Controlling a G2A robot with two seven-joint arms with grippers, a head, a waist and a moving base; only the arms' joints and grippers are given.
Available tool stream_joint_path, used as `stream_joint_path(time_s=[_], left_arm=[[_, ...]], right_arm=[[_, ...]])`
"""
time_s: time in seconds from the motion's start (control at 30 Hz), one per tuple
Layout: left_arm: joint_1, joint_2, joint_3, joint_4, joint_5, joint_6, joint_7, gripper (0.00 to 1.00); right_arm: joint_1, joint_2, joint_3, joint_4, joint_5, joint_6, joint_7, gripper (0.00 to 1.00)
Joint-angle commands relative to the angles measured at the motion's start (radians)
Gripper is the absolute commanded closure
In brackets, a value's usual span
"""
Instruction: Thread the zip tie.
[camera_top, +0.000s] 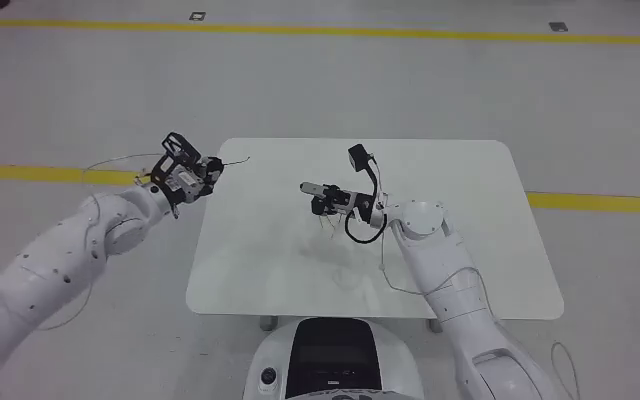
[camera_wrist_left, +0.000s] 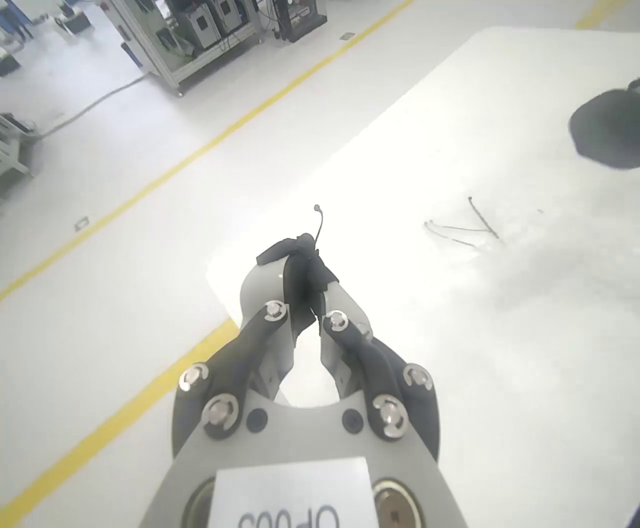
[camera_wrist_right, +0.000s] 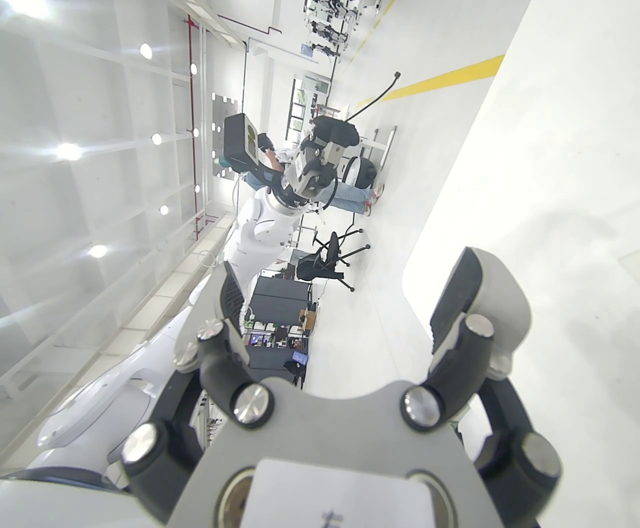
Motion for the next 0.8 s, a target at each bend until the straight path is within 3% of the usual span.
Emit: stream_joint_path(time_s=[0.0,0.23,0.47,0.57,0.77], left_arm=[[-0.021,0.002,0.027,-0.009,-0.071,0.0,-0.031,1.0],[-0.1,0.01,0.147,-0.055,-0.293,0.0,-0.118,1.0],[-0.164,0.025,0.251,-0.072,-0.442,0.0,-0.145,1.0],[-0.182,0.027,0.291,-0.066,-0.46,0.0,-0.138,1.0],[-0.168,0.023,0.295,-0.079,-0.489,0.0,-0.127,1.0]], right_arm=[[0.0,0.0,0.0,0.0,0.0,0.0,0.0,0.0],[0.0,0.0,0.0,0.0,0.0,0.0,0.0,0.0],[0.0,0.0,0.0,0.0,0.0,0.0,0.0,0.0],[0.0,0.0,0.0,0.0,0.0,0.0,0.0,0.0],[0.0,0.0,0.0,0.0,0.0,0.0,0.0,0.0]])
